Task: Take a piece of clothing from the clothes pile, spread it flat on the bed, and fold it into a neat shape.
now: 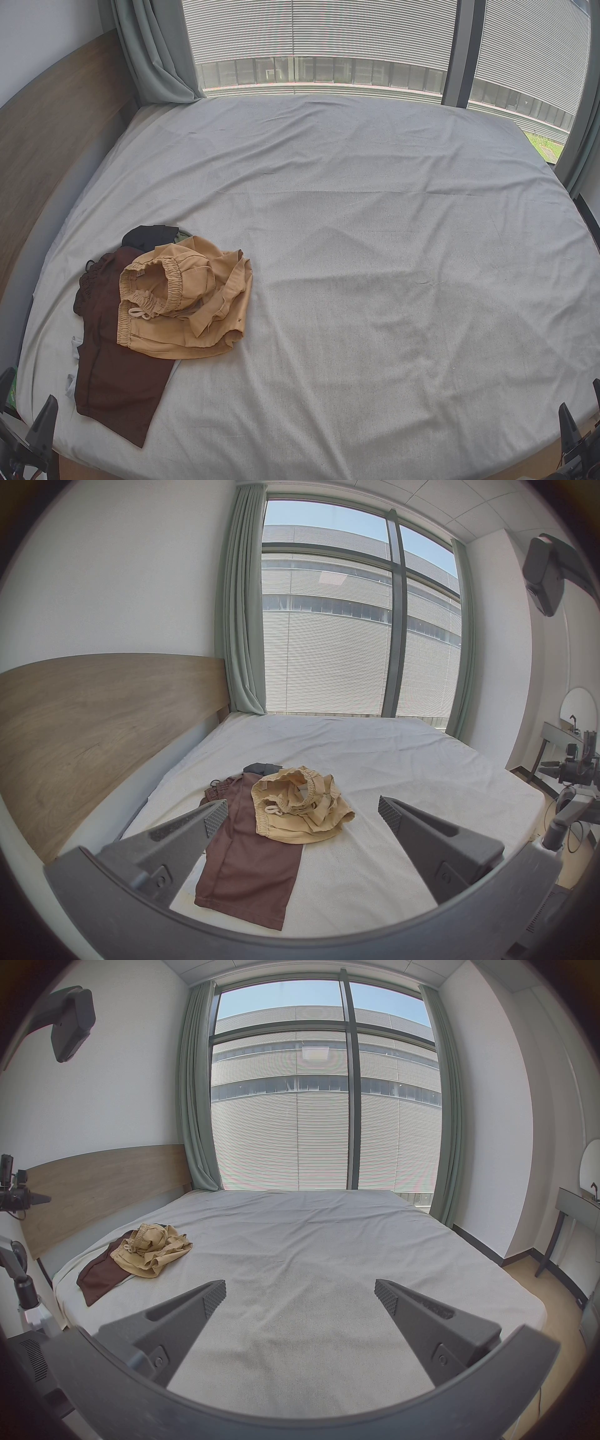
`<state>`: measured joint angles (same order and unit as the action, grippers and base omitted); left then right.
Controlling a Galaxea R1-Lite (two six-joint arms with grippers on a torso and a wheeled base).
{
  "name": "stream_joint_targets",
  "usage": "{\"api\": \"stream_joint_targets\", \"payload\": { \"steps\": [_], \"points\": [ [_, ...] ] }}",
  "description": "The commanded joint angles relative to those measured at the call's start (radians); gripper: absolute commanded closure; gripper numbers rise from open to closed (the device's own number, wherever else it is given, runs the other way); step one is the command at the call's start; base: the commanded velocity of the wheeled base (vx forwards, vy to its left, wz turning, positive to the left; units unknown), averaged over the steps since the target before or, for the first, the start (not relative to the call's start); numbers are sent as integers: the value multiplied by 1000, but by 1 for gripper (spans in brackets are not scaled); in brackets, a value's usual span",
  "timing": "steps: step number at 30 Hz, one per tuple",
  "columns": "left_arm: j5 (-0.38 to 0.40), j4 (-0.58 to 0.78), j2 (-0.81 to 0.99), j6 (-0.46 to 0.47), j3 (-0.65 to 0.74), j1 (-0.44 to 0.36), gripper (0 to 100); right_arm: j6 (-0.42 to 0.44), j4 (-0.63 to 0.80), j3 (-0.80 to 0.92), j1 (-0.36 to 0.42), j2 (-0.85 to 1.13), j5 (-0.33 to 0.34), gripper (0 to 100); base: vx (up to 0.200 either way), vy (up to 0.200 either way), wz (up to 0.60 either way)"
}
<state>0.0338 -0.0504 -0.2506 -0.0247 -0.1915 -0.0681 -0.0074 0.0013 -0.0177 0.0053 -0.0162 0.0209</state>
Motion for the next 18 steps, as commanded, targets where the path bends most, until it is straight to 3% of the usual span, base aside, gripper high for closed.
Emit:
{"api": "stream_joint_targets", "payload": {
  "steps": [1, 18],
  "points": [
    [8, 1, -58, -4, -25, -15, 0, 0, 0, 18, 1, 16, 1, 0, 0, 0, 0],
    [109, -5, -231, -224, -80, -56, 0, 0, 0, 18, 1, 16, 1, 0, 0, 0, 0]
  ]
}}
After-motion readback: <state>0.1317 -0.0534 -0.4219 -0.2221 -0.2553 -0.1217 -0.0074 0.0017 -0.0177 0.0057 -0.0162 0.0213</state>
